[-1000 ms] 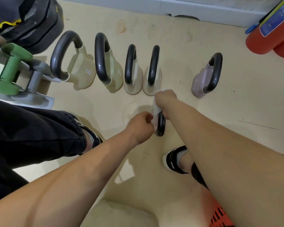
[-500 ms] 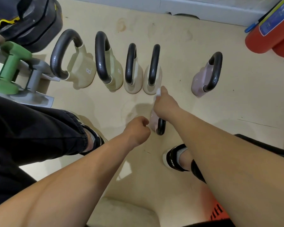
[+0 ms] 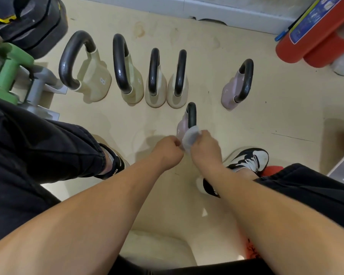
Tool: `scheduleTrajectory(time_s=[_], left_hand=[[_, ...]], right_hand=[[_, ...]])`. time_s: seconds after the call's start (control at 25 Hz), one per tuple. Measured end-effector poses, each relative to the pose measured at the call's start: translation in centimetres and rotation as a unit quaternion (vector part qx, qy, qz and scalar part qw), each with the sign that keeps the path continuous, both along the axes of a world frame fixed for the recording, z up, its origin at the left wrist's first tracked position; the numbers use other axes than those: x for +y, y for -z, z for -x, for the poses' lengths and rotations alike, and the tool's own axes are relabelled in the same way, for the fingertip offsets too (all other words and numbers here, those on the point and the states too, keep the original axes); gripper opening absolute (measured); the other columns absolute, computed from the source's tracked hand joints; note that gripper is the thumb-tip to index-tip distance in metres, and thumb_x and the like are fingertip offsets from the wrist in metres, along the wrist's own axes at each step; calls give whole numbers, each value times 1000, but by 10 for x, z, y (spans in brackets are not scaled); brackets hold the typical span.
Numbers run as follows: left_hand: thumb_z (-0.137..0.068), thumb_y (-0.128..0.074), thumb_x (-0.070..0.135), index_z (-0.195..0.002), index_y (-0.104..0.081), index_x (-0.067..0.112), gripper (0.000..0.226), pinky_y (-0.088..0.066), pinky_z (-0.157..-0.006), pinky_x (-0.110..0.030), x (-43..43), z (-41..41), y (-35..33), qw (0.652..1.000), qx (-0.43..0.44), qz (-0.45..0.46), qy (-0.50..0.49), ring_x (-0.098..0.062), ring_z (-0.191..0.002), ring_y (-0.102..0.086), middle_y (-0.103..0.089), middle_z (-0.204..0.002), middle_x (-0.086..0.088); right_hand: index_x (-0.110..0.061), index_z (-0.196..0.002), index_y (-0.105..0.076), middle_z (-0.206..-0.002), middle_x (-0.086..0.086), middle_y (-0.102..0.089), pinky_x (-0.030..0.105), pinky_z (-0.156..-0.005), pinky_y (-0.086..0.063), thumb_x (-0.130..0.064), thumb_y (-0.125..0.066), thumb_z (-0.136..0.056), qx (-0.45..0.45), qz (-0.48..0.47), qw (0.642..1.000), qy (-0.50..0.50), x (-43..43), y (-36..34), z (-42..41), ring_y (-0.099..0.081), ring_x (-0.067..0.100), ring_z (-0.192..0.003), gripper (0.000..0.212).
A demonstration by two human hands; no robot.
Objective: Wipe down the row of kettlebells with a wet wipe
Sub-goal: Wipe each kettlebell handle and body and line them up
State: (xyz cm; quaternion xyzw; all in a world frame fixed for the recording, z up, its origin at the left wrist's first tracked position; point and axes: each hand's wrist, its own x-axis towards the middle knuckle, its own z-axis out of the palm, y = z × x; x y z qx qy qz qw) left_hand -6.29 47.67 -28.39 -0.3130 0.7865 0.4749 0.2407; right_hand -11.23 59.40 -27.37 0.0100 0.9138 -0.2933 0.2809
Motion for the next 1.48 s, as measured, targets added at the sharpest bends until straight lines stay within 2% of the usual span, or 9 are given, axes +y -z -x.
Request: scheduleTrajectory(time_s=[0.12, 0.24, 0.36, 0.52, 0.68, 0.84, 1.04, 1.24, 1.48], left_hand=[[-96, -50, 21, -110, -67, 8, 26, -55, -86, -41, 9, 11, -14, 992, 86, 1, -95, -24, -91, -63, -69, -104, -4], [-92, -52, 43, -109, -69, 11, 40, -58, -80, -39, 8, 35, -33, 949, 92, -148, -264, -25, -87, -70, -72, -97, -1], [-77, -58, 72, -117, -72, 25, 63, -58, -90, -42, -7, 47, -39, 917, 51, -232, -322, -24, -100, -73, -76, -110, 0], [-92, -66, 29, -120, -66, 12, 32, -58, -93, -47, -24, 44, -34, 904, 52, -300, -301, -28, -105, -71, -73, -120, -12], [-94, -54, 20, -113, -63, 18, 21, -56, -82, -32, -22, 53, -34, 902, 86, -95, -412, -20, -94, -63, -66, -107, -1], [-104, -36, 26, -107, -55, 23, 19, -45, -75, -29, -1, 61, -26, 949, 148, 35, -275, -14, -89, -56, -58, -98, 5], [-103, -33, 36, -113, -54, 13, 33, -46, -71, -33, 57, 38, 14, 975, 57, -53, -208, -20, -87, -62, -63, -93, -2], [-96, -45, 20, -102, -58, 7, 20, -49, -67, -37, 11, 120, 4, 910, -10, -232, -343, -28, -76, -56, -58, -90, -14], [-105, -38, 26, -151, -32, 24, 47, -48, -78, -29, 52, 58, 0, 982, 86, -74, -152, -16, -96, -60, -59, -119, -2]], right_hand=[[-10, -109, -63, -112, 17, -68, 46, -90, -57, -24, -40, -100, -15, 48, 995, 90, -2, -20, 51, -66, 38, -105, 29], [-7, -112, -63, -113, 19, -70, 50, -88, -60, -20, -46, -100, -156, 105, 981, 41, -12, -42, 82, -69, 38, -101, 25], [-7, -120, -67, -111, 16, -75, 37, -71, -57, -34, -45, -105, -199, 159, 967, -17, -30, -57, 79, -72, 35, -101, 38], [-15, -106, -69, -84, 17, -80, 39, -67, -62, -74, -18, -98, -215, 102, 969, -63, -27, -52, 82, -78, 33, -75, 79], [-6, -106, -67, -59, 13, -72, 31, -55, -52, -51, -31, -103, -97, 64, 992, 41, -9, -25, 98, -66, 27, -48, 57], [-5, -105, -69, -78, 11, -69, 31, -57, -50, -39, -54, -96, -134, 124, 976, 120, 8, 5, 99, -61, 25, -61, 38], [-8, -90, -72, -74, 8, -66, 31, -58, -49, -46, -71, -90, -135, 162, 974, 87, 4, 15, 106, -59, 23, -57, 38], [-2, -94, -70, -73, 9, -64, 33, -59, -49, -41, -63, -90, -131, 153, 962, 183, 5, 18, 111, -56, 25, -56, 39], [-1, -102, -69, -74, 13, -65, 34, -60, -50, -31, -52, -96, -171, 160, 945, 226, 6, 23, 106, -58, 26, -58, 36]])
